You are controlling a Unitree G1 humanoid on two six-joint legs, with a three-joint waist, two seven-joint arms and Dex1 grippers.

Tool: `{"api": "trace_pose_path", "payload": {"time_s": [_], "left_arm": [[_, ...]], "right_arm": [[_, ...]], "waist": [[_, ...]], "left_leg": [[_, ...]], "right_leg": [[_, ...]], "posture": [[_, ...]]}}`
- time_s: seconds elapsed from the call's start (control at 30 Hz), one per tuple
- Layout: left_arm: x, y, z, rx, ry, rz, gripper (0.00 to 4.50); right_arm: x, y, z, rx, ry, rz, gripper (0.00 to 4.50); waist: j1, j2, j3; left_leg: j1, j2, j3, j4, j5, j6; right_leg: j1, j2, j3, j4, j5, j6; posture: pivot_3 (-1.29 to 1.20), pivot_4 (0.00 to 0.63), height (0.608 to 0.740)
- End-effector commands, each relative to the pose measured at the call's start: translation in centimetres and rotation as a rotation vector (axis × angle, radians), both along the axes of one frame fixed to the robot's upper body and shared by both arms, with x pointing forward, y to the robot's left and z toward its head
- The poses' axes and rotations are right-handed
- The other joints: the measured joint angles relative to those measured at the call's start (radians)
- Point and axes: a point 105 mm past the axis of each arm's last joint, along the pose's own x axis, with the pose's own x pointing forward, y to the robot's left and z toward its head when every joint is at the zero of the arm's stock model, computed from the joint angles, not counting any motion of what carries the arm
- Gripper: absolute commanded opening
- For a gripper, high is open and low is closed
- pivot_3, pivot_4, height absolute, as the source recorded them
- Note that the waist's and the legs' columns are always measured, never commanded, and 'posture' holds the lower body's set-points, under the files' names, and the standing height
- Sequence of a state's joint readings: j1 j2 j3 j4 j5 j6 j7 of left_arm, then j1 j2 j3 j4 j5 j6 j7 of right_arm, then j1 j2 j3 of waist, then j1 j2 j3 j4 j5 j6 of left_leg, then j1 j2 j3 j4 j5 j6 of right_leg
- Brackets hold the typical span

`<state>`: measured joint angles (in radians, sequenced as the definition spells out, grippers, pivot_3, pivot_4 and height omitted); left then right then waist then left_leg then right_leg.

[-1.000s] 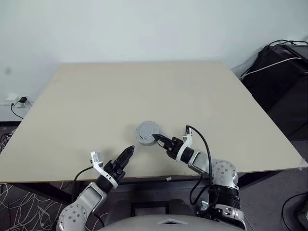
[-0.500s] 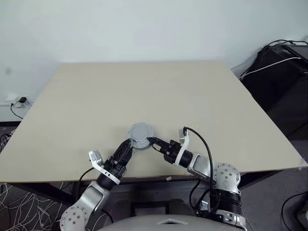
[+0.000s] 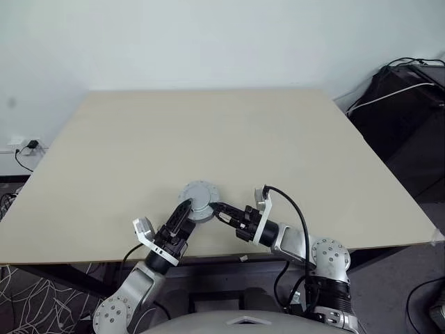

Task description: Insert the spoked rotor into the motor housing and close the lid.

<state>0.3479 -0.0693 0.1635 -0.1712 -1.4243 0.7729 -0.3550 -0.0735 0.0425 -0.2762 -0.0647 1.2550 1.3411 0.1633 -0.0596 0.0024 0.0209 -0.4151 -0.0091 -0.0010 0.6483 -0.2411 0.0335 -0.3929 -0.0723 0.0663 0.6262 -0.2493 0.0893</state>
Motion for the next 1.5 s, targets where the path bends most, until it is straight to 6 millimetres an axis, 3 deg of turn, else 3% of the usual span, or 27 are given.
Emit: {"api": "trace_pose_path", "payload": {"time_s": [0.03, 0.47, 0.73, 1.07, 1.37, 1.4, 1.5], "left_arm": [[0.8, -0.7, 1.5, -0.072, -0.064, 0.019, 4.5], [0.7, -1.0, 1.5, -0.062, -0.069, -0.006, 4.5], [0.4, -1.2, 1.4, -0.065, -0.064, -0.02, 2.08], [0.4, -1.2, 1.4, -0.063, -0.063, -0.023, 2.08], [0.9, -0.6, 1.7, -0.05, -0.084, 0.016, 2.08], [1.0, -0.3, 1.8, -0.043, -0.087, 0.027, 2.08], [1.6, 0.7, 1.7, -0.014, -0.089, 0.089, 2.08]], "right_arm": [[-0.2, 0.6, 2.2, 0.071, -0.073, 0.043, 1.33], [-0.4, 0.7, 2.0, 0.064, -0.066, 0.06, 1.33], [-0.4, 0.7, 2.0, 0.058, -0.064, 0.059, 1.33], [0.1, 0.6, 1.9, -0.023, -0.142, 0.024, 1.33], [0.2, 0.3, 1.6, -0.033, -0.152, 0.014, 4.27], [0.3, 0.0, 1.5, -0.038, -0.155, 0.008, 4.48], [0.5, -0.8, 1.6, -0.053, -0.171, -0.024, 4.5]], "waist": [[0.0, 0.0, 0.0], [0.0, 0.0, 0.0], [0.0, 0.0, 0.0], [0.0, -0.001, 0.0], [0.001, -0.001, 0.001], [0.001, -0.001, 0.001], [0.002, -0.002, 0.001]], "left_leg": [[0.0, 0.0, 0.0, 0.0, 0.0, 0.0], [0.0, 0.0, 0.0, 0.0, 0.0, 0.0], [0.0, 0.0, 0.0, 0.0, 0.0, 0.001], [0.0, 0.0, 0.0, 0.0, 0.0, 0.001], [0.0, 0.0, 0.0, 0.0, 0.0, 0.001], [0.0, 0.0, 0.0, 0.0, 0.0, 0.001], [0.0, 0.0, 0.0, 0.001, 0.0, 0.001]], "right_leg": [[0.0, 0.0, 0.0, 0.0, 0.0, 0.0], [0.0, 0.0, 0.0, 0.0, 0.0, 0.0], [0.0, 0.0, 0.0, 0.0, 0.0, 0.0], [0.0, 0.0, 0.0, 0.0, 0.0, 0.0], [0.0, 0.0, 0.0, 0.0, 0.0, 0.0], [0.0, 0.0, 0.0, 0.0, 0.0, 0.0], [0.001, 0.0, 0.0, 0.0, 0.0, 0.0]], "posture": [[0.0, 0.0, 0.74], [0.0, 0.0, 0.74], [0.0, 0.0, 0.74], [0.0, 0.0, 0.74], [0.0, 0.0, 0.74], [0.0, 0.0, 0.74], [0.0, 0.0, 0.74]]}}
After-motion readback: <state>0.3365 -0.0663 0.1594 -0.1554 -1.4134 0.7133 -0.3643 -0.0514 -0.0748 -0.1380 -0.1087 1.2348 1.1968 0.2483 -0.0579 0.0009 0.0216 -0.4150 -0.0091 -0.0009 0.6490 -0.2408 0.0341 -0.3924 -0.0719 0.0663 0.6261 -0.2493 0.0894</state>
